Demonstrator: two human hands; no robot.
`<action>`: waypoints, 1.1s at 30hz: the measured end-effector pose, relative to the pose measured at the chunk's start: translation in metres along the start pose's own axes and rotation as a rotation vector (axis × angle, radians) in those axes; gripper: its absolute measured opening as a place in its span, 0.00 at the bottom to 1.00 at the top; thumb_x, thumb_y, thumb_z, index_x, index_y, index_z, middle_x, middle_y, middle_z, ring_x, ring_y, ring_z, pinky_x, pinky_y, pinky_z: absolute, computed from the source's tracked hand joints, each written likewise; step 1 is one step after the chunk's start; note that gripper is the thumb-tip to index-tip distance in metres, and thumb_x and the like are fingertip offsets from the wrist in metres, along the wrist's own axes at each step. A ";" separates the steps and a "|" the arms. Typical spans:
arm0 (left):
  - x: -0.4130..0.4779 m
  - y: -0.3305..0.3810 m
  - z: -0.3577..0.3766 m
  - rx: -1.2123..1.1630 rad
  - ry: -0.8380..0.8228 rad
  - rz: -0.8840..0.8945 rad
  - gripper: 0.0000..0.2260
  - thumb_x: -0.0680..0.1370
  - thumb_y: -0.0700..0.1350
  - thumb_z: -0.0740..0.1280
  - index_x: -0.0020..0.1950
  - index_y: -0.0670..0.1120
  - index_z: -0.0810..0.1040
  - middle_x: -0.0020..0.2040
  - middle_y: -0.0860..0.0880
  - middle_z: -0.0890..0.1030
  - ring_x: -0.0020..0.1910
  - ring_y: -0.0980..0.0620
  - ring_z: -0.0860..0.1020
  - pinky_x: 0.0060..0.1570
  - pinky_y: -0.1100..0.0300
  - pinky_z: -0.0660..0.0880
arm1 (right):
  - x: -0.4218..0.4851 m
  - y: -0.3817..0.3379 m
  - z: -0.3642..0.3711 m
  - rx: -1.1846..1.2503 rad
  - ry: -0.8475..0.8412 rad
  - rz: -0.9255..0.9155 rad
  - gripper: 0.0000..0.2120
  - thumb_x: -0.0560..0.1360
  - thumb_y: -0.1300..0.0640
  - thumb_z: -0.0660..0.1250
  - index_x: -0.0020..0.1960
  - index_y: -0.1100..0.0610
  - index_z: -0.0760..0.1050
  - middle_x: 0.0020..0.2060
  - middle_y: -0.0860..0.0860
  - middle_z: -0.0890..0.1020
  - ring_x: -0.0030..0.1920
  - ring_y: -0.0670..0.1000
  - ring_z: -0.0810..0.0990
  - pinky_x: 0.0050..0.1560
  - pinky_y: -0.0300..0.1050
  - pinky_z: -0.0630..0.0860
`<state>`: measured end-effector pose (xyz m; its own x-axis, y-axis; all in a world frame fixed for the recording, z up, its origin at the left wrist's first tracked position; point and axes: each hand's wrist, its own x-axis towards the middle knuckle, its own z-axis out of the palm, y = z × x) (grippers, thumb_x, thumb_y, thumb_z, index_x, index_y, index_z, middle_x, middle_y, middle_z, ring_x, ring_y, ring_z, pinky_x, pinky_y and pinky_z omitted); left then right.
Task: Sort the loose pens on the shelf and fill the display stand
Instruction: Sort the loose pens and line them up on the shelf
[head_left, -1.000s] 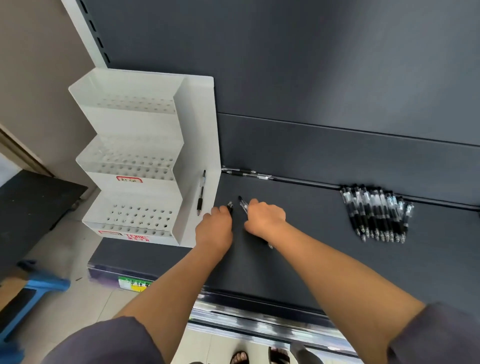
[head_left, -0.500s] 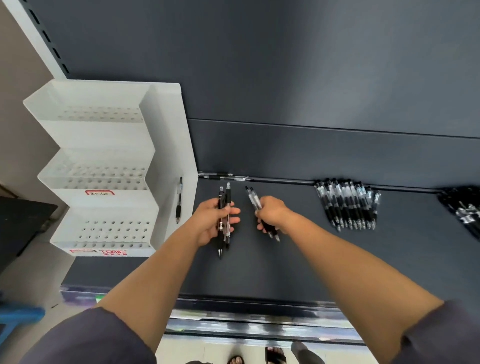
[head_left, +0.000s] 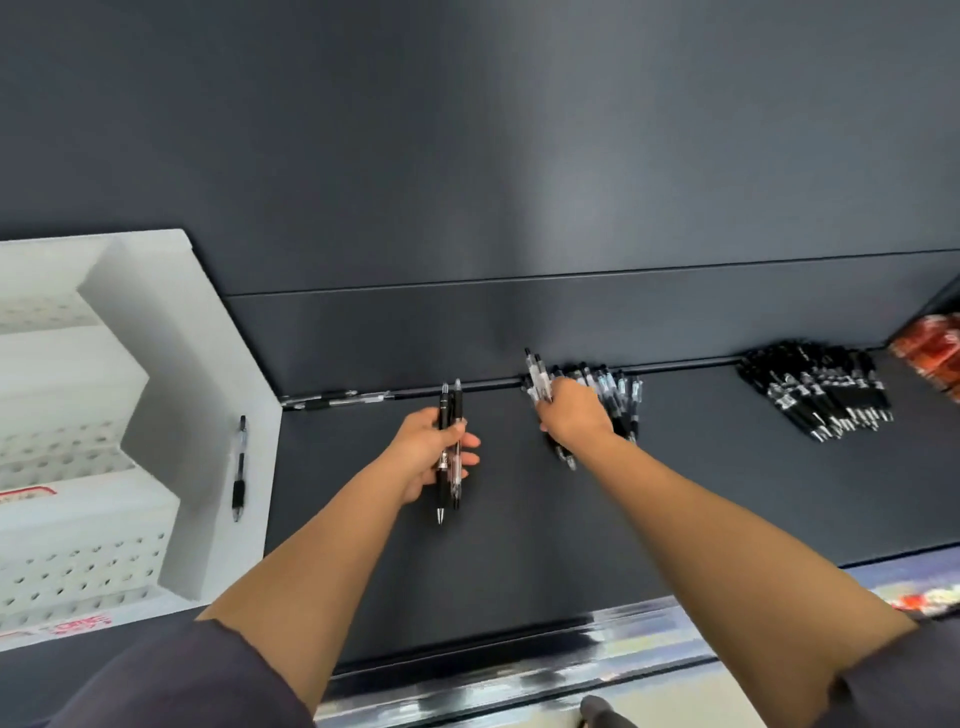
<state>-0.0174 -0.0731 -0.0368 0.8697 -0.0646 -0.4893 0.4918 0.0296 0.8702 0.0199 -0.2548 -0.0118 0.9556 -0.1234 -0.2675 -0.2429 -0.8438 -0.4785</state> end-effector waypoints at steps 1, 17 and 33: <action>0.003 0.002 0.010 0.017 -0.008 0.003 0.02 0.80 0.41 0.62 0.51 0.44 0.72 0.42 0.46 0.82 0.35 0.50 0.81 0.34 0.56 0.78 | 0.006 0.010 -0.008 -0.013 0.017 0.034 0.11 0.78 0.57 0.60 0.55 0.63 0.73 0.53 0.60 0.80 0.54 0.60 0.78 0.49 0.48 0.74; 0.037 0.024 0.140 0.007 0.134 -0.027 0.04 0.78 0.35 0.62 0.51 0.42 0.71 0.39 0.45 0.78 0.34 0.50 0.79 0.35 0.54 0.79 | 0.068 0.085 -0.053 -0.250 -0.085 -0.199 0.06 0.78 0.55 0.63 0.51 0.58 0.71 0.52 0.58 0.77 0.52 0.61 0.77 0.42 0.47 0.70; 0.090 0.058 0.333 0.109 0.148 0.133 0.07 0.77 0.36 0.65 0.41 0.46 0.72 0.40 0.46 0.78 0.35 0.50 0.78 0.36 0.55 0.77 | 0.082 0.220 -0.162 0.480 -0.372 -0.202 0.08 0.73 0.63 0.65 0.52 0.61 0.78 0.38 0.52 0.78 0.35 0.46 0.73 0.27 0.36 0.63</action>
<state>0.0755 -0.4092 -0.0112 0.9270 0.0798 -0.3664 0.3724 -0.0804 0.9246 0.0717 -0.5354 -0.0031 0.8897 0.2756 -0.3639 -0.1943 -0.4928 -0.8482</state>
